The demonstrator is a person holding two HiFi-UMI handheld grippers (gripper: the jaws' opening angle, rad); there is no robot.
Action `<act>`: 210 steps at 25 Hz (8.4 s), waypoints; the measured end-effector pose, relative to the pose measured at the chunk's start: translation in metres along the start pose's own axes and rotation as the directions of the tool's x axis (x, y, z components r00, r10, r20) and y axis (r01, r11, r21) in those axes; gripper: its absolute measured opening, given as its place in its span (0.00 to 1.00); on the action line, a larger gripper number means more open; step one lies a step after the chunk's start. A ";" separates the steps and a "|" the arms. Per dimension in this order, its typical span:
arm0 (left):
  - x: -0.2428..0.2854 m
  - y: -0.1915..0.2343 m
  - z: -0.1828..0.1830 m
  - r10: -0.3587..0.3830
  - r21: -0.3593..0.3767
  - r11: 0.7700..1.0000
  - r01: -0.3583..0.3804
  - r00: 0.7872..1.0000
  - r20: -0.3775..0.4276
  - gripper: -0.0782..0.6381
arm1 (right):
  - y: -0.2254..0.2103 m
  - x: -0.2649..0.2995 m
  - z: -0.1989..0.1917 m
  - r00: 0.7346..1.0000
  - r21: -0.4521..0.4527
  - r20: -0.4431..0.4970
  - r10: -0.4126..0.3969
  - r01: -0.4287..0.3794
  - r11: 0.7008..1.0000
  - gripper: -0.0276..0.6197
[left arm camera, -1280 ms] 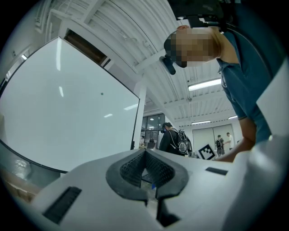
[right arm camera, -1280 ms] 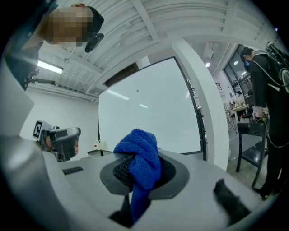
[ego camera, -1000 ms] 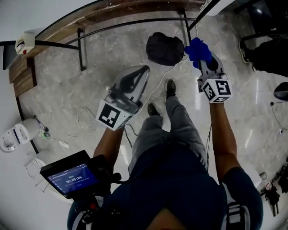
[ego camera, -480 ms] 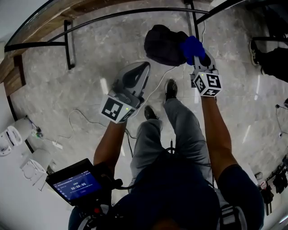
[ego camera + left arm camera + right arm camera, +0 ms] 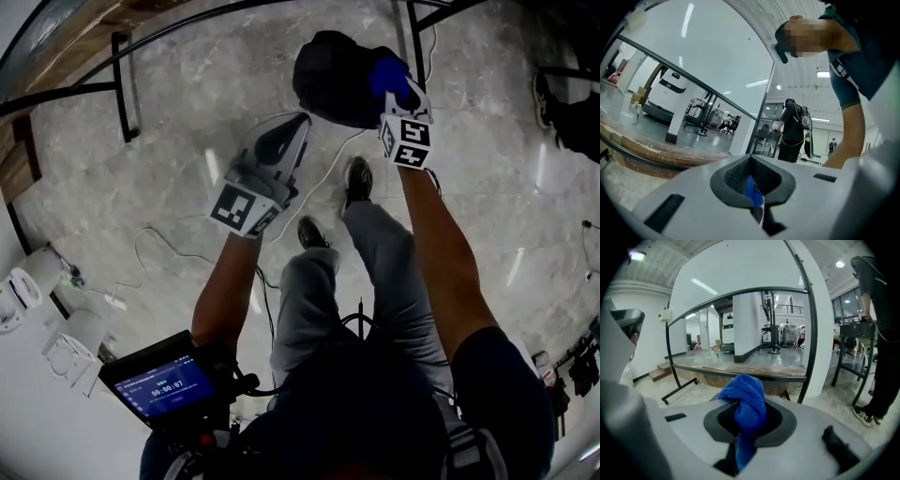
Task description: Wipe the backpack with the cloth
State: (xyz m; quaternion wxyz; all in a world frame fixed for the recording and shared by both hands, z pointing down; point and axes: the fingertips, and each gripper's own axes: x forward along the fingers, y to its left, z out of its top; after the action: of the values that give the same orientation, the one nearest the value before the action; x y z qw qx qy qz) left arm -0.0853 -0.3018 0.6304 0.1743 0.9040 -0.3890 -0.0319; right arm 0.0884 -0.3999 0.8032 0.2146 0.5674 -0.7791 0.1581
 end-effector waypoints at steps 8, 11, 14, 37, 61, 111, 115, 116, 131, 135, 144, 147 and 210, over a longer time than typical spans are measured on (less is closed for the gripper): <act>-0.003 0.036 -0.050 0.056 -0.030 0.998 -0.056 0.998 0.001 0.11 | 0.091 0.090 -0.053 0.991 -0.097 -0.093 0.094 -0.103 0.990 0.12; -0.011 0.043 -0.061 0.083 -0.045 0.996 -0.083 0.997 -0.011 0.11 | 0.130 0.102 -0.069 0.983 -0.097 -0.123 0.137 -0.149 0.984 0.12; -0.015 0.049 -0.066 0.098 -0.055 0.994 -0.098 0.995 -0.008 0.11 | 0.144 0.103 -0.075 0.986 -0.076 -0.114 0.124 -0.133 0.988 0.12; -0.002 0.070 -0.104 0.125 -0.069 0.989 -0.128 0.991 -0.046 0.11 | 0.004 -0.001 -0.223 0.922 0.018 -0.371 0.116 -0.118 0.993 0.12; -0.009 0.073 -0.102 0.136 -0.072 0.988 -0.138 0.990 -0.037 0.11 | 0.118 0.090 -0.095 0.989 -0.015 -0.088 0.120 -0.122 0.992 0.12; -0.146 -0.171 0.256 0.107 0.058 0.992 -0.110 0.993 0.057 0.11 | 0.088 -0.415 0.317 0.832 0.007 0.489 0.264 -0.306 0.952 0.12; -0.175 -0.197 0.279 0.110 0.086 0.990 -0.116 0.992 0.065 0.11 | 0.092 -0.460 0.337 0.810 -0.020 0.529 0.255 -0.288 0.957 0.12; -0.180 -0.202 0.284 0.111 0.094 0.989 -0.116 0.992 0.064 0.11 | 0.092 -0.469 0.339 0.808 -0.017 0.535 0.249 -0.284 0.959 0.12; -0.241 -0.281 0.323 0.119 0.154 0.979 -0.134 0.987 0.105 0.11 | 0.107 -0.590 0.357 0.759 -0.050 0.581 0.293 -0.326 0.944 0.12; -0.250 -0.307 0.326 0.112 0.166 0.977 -0.132 0.986 0.126 0.11 | 0.107 -0.619 0.354 0.744 -0.063 0.594 0.304 -0.334 0.940 0.12; -0.288 -0.475 0.301 0.090 0.242 0.960 -0.140 0.974 0.208 0.11 | 0.083 -0.765 0.293 0.700 -0.126 0.630 0.336 -0.334 0.934 0.12; -0.290 -0.467 0.301 0.108 0.230 0.960 -0.158 0.970 0.217 0.11 | 0.088 -0.757 0.301 0.698 -0.143 0.626 0.348 -0.337 0.931 0.12; -0.546 -0.713 0.264 0.060 0.261 0.956 -0.133 0.961 0.269 0.11 | 0.190 -1.057 0.190 0.733 -0.141 0.581 0.352 -0.336 0.931 0.11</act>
State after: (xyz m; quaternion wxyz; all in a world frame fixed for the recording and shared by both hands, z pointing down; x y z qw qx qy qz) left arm -0.0228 0.4652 0.0982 -0.0046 0.8874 -0.4530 -0.0858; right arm 0.1570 0.4284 0.0969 -0.0674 0.4311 -0.8998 -0.0020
